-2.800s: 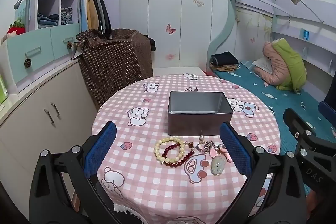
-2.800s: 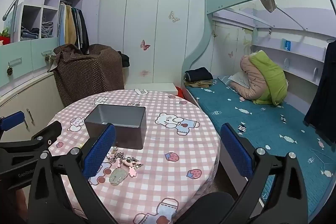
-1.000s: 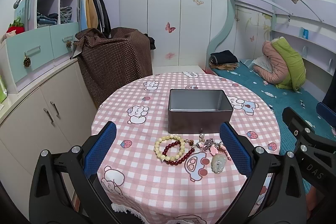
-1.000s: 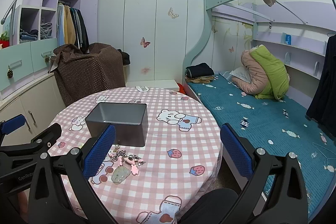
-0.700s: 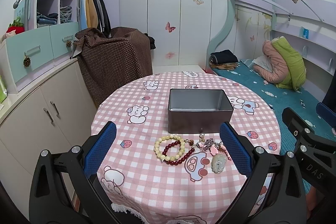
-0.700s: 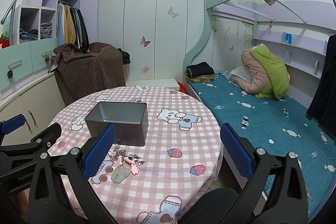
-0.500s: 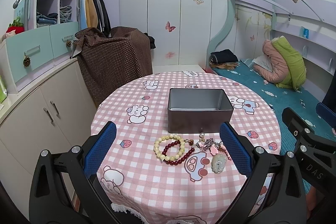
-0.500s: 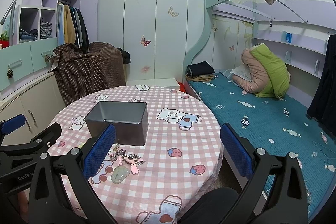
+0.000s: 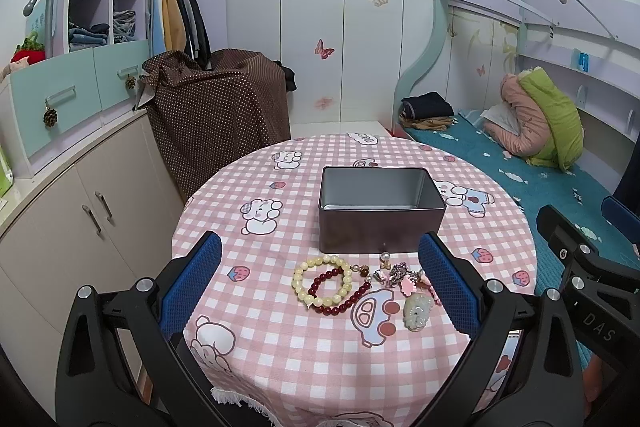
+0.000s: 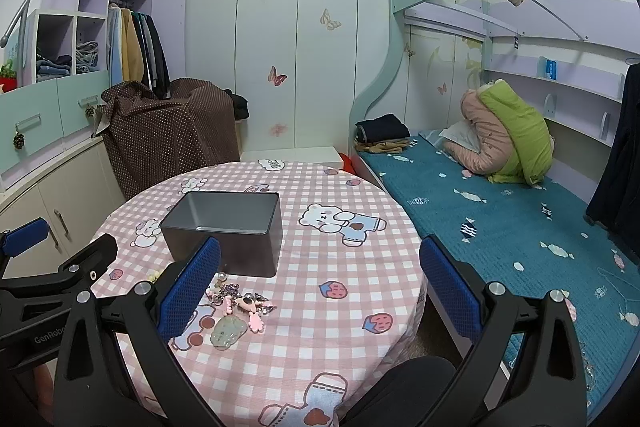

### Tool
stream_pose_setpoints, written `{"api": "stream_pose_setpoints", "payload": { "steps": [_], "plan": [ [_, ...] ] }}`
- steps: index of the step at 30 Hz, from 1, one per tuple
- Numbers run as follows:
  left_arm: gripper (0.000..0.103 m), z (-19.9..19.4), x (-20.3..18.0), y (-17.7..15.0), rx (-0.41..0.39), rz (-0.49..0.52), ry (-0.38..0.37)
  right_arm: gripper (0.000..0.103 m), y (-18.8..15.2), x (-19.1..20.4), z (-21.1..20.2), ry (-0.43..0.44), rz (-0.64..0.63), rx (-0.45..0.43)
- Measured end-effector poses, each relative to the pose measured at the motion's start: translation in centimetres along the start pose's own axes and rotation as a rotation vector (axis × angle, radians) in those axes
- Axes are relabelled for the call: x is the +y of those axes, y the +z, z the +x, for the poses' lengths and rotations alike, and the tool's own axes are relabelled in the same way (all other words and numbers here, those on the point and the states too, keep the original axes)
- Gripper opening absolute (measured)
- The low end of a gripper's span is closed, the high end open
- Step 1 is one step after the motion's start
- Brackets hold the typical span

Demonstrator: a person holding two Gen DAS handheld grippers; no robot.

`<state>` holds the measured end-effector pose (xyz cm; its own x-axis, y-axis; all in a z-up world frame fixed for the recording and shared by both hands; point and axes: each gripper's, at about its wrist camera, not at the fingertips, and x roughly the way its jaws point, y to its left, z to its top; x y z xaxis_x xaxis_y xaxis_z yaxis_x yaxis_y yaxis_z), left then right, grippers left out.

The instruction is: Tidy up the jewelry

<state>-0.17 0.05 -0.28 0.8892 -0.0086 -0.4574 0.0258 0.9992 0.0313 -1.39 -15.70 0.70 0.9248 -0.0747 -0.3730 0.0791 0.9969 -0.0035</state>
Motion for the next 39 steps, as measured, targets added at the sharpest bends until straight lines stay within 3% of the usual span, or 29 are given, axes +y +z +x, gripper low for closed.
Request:
{"api": "stream_pose_setpoints", "payload": {
  "steps": [17, 31, 39],
  "plan": [
    [0.098, 2.6, 0.0, -1.0, 0.061, 0.001, -0.004, 0.096, -0.2, 0.0, 2.5, 0.005, -0.004, 0.075],
    [0.098, 7.0, 1.1, -1.8, 0.169, 0.032, -0.029, 0.096, -1.7, 0.6, 6.8, -0.011, -0.041, 0.201],
    [0.098, 10.3, 3.0, -2.4, 0.246, 0.017, 0.004, 0.096, -2.7, 0.6, 9.1, -0.028, -0.050, 0.261]
  ]
}}
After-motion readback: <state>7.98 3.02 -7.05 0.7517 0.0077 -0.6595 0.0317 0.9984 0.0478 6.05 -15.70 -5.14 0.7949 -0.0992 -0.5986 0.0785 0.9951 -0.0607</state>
